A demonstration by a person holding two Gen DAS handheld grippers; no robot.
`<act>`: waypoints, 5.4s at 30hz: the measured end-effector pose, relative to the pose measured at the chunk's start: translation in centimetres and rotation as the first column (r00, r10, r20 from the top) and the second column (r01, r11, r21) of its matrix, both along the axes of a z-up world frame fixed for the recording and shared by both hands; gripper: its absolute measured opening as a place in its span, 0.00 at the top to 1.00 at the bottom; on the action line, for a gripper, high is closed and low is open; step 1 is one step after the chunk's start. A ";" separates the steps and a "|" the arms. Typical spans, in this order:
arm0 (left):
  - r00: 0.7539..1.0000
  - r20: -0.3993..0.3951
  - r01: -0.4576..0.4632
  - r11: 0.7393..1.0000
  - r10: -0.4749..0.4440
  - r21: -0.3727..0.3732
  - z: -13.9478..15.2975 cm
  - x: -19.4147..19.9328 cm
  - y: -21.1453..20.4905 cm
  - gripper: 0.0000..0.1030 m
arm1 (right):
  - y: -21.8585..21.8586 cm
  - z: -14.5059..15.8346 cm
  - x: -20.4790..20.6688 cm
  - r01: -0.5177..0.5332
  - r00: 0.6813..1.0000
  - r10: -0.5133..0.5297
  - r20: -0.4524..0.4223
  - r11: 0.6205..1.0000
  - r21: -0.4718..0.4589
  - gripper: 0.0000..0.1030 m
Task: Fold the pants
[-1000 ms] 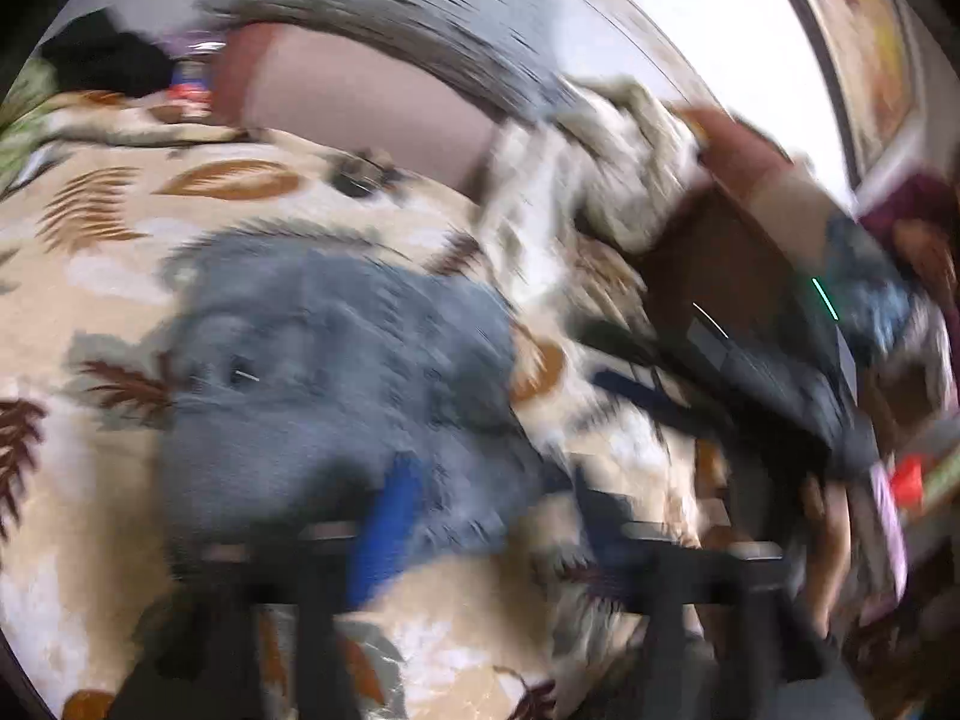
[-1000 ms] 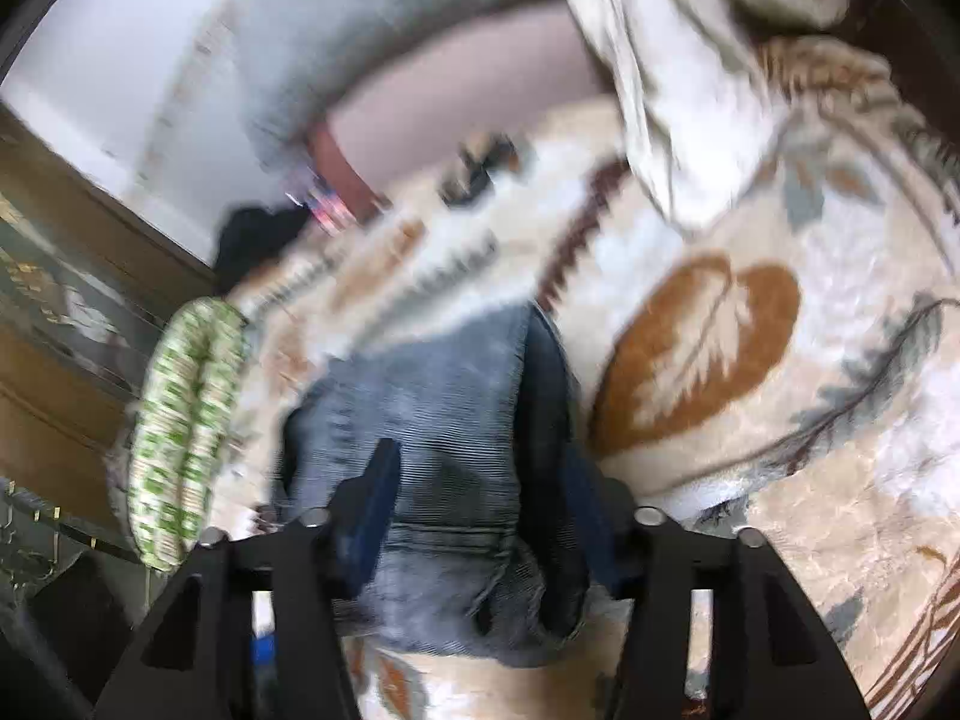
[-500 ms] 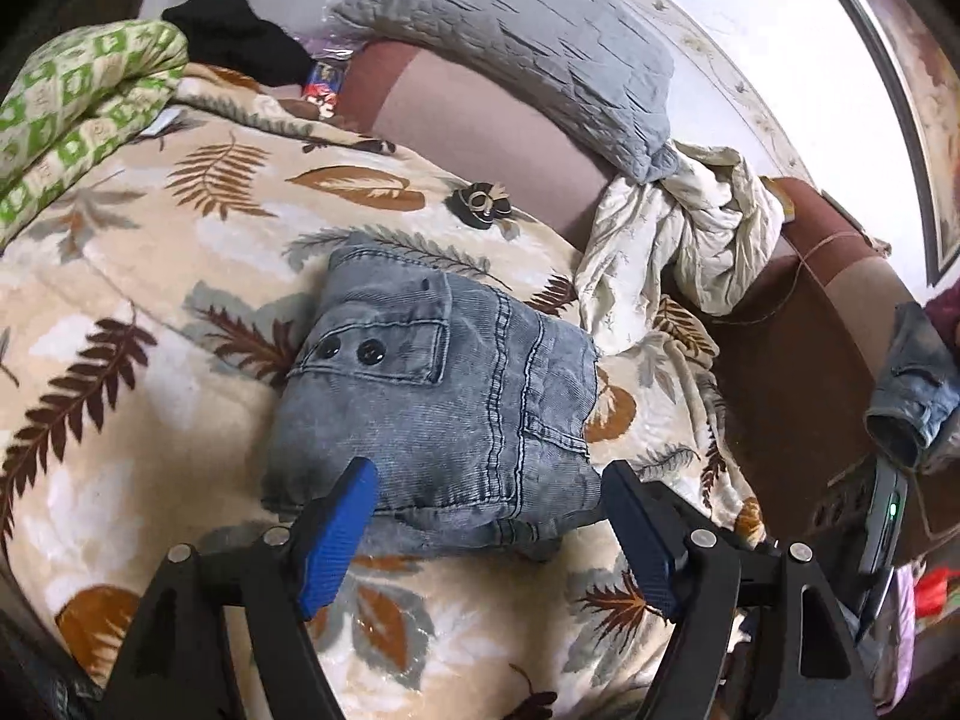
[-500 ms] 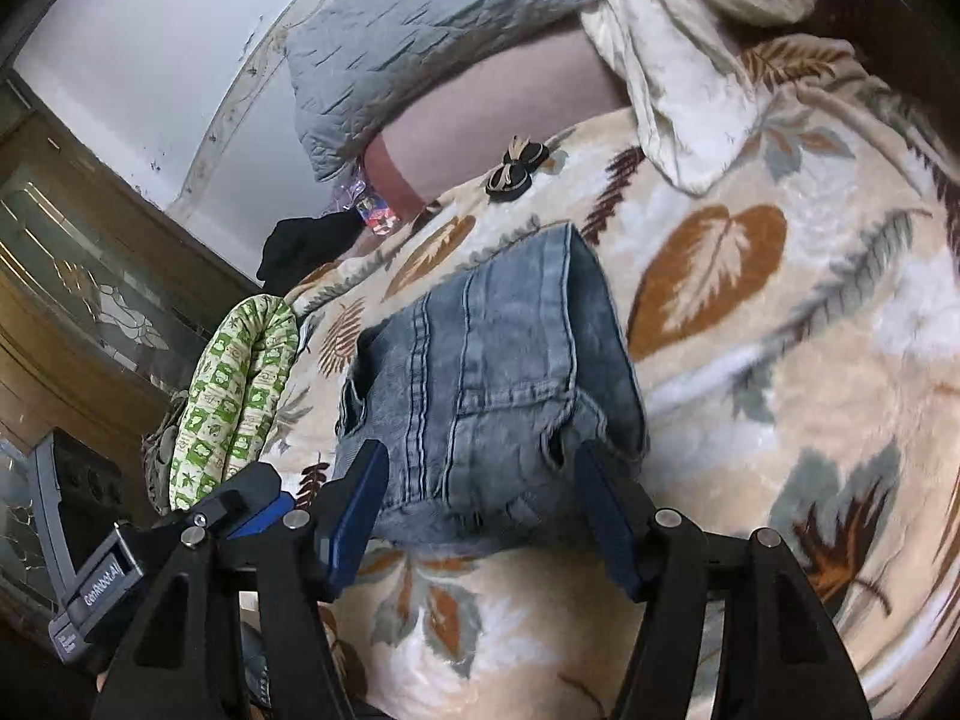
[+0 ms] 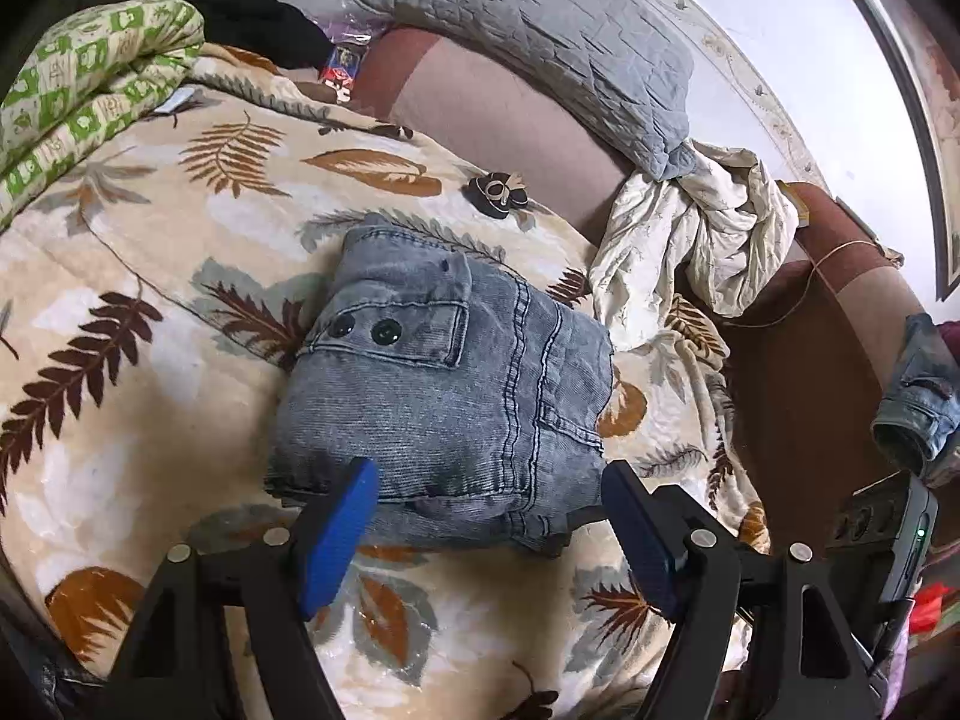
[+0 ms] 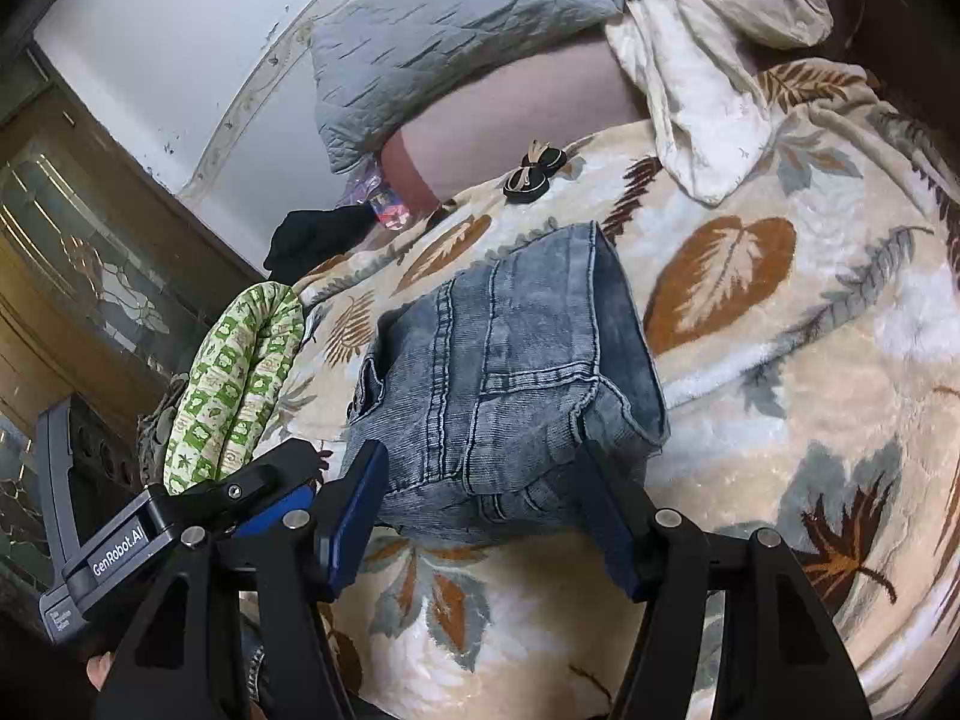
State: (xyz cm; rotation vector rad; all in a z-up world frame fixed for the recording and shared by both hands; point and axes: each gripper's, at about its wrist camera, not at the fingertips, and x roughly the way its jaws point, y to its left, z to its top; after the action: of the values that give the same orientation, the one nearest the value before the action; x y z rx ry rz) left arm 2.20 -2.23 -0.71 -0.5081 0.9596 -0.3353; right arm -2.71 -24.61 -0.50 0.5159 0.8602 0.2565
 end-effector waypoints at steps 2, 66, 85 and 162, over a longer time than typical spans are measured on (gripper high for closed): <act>1.000 -0.001 0.005 1.000 -0.005 -0.011 0.0 0.0 0.0 0.23 | 0.1 -0.1 0.0 -0.001 1.000 0.001 -0.003 1.000 -0.002 0.36; 0.964 -0.265 0.012 0.998 -0.029 -0.064 -7.8 9.2 4.0 0.23 | -2.5 -9.1 10.9 -0.053 0.865 0.020 -0.501 0.997 -0.052 0.29; 0.969 -0.248 0.022 1.000 -0.017 0.017 -7.9 8.4 3.2 0.37 | 0.1 -8.6 9.4 -0.138 0.878 0.100 -0.468 0.989 -0.048 0.44; 0.980 0.189 -0.164 0.818 0.069 0.552 -0.6 5.9 2.3 0.10 | 3.1 2.0 8.3 0.008 1.000 0.000 0.020 0.901 -0.433 0.38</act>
State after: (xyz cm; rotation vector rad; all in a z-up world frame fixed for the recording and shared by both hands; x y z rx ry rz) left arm 8.15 0.12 -1.33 0.0113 0.8148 0.0325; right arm 5.55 -21.50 1.52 0.0970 0.8655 0.0597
